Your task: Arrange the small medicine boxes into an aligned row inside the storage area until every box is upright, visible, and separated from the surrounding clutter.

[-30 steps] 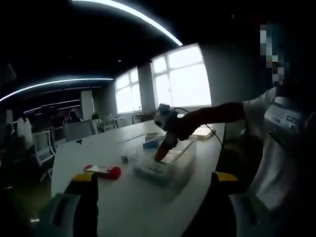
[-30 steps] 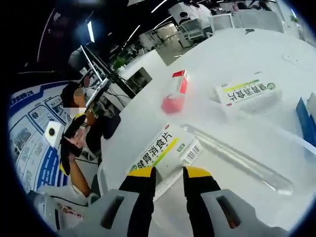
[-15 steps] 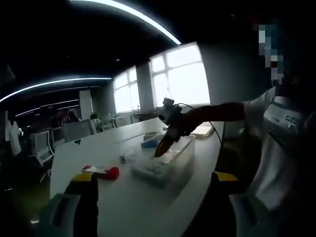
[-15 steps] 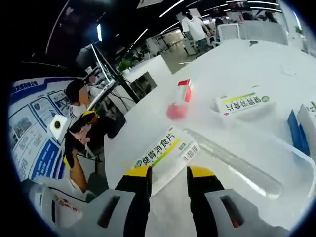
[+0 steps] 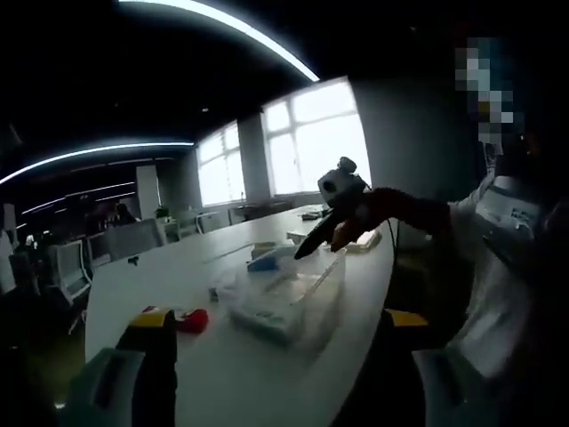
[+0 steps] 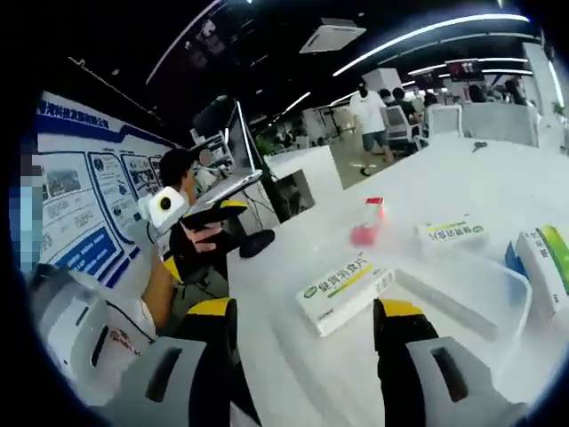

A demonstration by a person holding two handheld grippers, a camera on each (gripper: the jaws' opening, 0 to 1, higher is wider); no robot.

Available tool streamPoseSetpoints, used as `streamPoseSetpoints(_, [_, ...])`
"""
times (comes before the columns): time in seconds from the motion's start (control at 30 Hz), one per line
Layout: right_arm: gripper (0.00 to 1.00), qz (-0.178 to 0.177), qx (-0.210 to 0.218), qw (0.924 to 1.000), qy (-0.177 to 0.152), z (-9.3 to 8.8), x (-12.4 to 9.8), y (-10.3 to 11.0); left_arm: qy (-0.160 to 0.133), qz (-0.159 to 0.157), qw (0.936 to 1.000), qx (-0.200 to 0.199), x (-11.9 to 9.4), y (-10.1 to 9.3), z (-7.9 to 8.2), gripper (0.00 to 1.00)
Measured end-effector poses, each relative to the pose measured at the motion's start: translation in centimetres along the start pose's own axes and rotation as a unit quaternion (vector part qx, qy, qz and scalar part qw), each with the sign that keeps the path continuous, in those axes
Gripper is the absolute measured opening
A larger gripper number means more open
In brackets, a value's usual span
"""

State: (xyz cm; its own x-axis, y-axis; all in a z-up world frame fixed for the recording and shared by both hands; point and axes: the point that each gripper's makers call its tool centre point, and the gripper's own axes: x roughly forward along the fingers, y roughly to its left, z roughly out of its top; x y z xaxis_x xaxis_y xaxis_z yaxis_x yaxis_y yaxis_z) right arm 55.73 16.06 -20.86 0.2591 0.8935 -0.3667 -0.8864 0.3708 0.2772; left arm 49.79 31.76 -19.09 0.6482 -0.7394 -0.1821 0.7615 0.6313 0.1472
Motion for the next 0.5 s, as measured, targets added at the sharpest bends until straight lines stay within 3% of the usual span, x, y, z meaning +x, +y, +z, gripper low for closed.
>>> streamPoseSetpoints(0.2, [0.74,-0.016,-0.027,0.9994,-0.011,-0.3,-1.4,0.7,0.002,0.001,1.0,0.001,-0.4,-0.5,0.0,0.95])
streamPoseSetpoints(0.3, [0.7,-0.019,-0.043,0.9983,-0.033,-0.3,-1.9,1.4,0.001,0.003,1.0,-0.001,-0.5,-0.7,-0.1,0.95])
streamPoseSetpoints(0.33, [0.66,-0.029,-0.047,0.9968,-0.057,-0.2,-2.3,1.8,-0.001,0.003,1.0,-0.004,-0.4,-0.7,-0.2,0.95])
streamPoseSetpoints(0.4, [0.69,-0.061,-0.067,0.9898,-0.11,0.6,-3.1,1.9,-0.002,0.002,1.0,-0.008,-0.2,-0.7,-0.3,0.95])
streamPoseSetpoints(0.5, [0.76,-0.108,-0.058,0.9828,-0.138,0.2,-4.4,1.4,0.002,0.002,0.9999,-0.012,0.1,-0.4,-0.5,0.95])
